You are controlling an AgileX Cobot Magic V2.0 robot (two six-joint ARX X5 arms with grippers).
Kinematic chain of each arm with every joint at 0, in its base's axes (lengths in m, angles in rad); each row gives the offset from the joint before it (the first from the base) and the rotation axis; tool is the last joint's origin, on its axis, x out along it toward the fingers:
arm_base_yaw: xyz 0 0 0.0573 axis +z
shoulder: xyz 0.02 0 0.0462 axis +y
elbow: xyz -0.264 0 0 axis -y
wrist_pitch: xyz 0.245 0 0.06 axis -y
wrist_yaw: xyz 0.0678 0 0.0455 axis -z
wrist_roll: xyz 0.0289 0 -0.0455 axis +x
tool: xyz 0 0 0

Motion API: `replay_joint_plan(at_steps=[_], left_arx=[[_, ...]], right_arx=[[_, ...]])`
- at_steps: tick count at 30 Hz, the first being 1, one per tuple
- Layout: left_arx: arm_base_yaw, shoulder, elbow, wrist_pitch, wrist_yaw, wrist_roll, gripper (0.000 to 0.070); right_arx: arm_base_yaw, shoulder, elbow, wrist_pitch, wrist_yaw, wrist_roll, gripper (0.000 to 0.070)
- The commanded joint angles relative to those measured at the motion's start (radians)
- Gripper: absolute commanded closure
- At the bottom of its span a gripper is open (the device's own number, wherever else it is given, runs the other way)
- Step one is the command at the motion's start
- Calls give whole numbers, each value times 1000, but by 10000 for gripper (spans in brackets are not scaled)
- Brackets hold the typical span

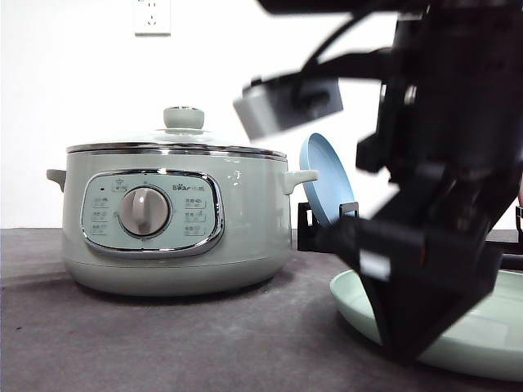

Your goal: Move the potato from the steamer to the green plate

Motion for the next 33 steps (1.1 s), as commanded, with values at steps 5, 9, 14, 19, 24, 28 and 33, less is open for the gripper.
replay_joint_plan(at_steps=[5,9,14,19,24,28,33], left_arx=[[-4,8,22,9,4,5,0],[-4,8,22,9,4,5,0],[-4,8,22,9,4,5,0],[-4,8,22,5,4,5,0],[-4,8,22,-1,4,5,0],[-4,8,22,-17,4,5,0],[-4,8,22,-18,4,5,0]], right_arx=[[-31,-96,61,-6,-201,17,233],[-96,-175,88,-12,-400,7,233],[-196,-280,104,4,-590,6,233],[-305,-396,105,48,-681,10,233],[-433,-512,105,78,-731,7,233],[-544,-601,104,72,-735,-4,233],[-673,-696,104,4,-738,-35,233]])
